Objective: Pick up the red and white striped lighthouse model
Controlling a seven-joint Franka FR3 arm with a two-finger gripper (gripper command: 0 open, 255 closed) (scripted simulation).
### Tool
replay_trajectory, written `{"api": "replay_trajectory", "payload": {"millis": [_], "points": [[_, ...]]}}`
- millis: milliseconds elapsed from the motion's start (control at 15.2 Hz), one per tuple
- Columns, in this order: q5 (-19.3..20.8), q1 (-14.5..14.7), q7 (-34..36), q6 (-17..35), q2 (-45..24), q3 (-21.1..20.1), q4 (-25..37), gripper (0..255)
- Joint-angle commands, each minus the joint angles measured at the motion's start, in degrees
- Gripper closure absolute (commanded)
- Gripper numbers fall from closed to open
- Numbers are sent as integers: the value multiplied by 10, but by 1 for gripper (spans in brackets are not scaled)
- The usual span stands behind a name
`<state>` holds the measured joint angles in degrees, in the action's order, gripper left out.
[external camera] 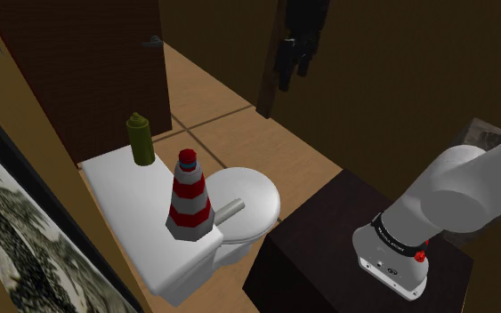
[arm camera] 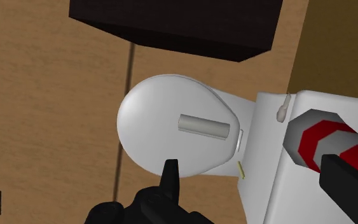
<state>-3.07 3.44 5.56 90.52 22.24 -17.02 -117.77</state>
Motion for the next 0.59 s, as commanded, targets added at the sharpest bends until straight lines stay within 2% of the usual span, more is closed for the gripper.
{"api": "replay_trajectory", "payload": {"millis": [0,528], "points": [[1,5,28,0,-45,-24,28,0],[37,40,134,-33,-238,-96,174,0]]}}
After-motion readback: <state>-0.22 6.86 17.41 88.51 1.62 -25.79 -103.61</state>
